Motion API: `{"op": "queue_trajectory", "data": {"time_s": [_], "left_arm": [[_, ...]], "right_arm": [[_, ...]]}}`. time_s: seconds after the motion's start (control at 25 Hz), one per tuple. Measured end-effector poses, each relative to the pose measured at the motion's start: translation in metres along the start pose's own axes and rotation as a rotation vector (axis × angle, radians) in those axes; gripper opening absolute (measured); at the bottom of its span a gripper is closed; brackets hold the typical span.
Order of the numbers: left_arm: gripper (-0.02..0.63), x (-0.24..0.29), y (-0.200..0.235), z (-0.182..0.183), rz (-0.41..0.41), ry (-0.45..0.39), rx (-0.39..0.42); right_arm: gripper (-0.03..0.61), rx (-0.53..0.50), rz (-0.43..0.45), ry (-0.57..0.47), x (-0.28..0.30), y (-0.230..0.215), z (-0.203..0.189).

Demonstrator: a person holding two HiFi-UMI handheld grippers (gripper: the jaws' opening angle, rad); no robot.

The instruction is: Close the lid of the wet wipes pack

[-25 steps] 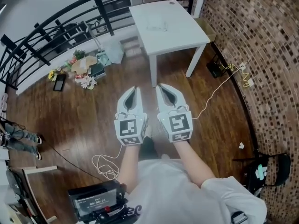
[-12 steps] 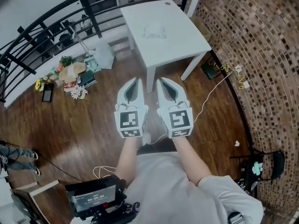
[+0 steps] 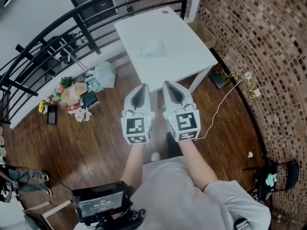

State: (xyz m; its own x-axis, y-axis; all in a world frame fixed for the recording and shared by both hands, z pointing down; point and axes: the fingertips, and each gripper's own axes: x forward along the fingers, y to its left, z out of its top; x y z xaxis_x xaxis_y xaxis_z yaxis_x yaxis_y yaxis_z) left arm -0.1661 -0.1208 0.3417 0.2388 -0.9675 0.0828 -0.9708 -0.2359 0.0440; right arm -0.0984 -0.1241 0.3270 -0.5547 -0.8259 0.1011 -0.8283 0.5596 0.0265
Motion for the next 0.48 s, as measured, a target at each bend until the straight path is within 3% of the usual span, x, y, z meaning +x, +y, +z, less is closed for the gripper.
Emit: {"op": "queue_trajectory", "data": {"time_s": [0.12, 0.24, 0.4, 0.48], "left_arm": [[0.015, 0.056, 0.008, 0.013, 0.017, 0.005, 0.002], [0.015, 0.112, 0.024, 0.022, 0.057, -0.009, 0.006], [0.015, 0.165, 0.043, 0.03, 0.117, -0.01, 0.022], [0.015, 0.181, 0.054, 0.032, 0.151, -0.016, 0.034]], "right_arm": [[-0.011, -0.029, 0.036, -0.041, 0.049, -0.028, 0.017], [-0.011, -0.109, 0.048, -0.163, 0.084, -0.06, 0.044], [-0.011, -0.074, 0.199, -0.238, 0.124, -0.09, 0.056], [-0.009, -0.06, 0.223, -0.238, 0.143, -0.104, 0.058]]}}
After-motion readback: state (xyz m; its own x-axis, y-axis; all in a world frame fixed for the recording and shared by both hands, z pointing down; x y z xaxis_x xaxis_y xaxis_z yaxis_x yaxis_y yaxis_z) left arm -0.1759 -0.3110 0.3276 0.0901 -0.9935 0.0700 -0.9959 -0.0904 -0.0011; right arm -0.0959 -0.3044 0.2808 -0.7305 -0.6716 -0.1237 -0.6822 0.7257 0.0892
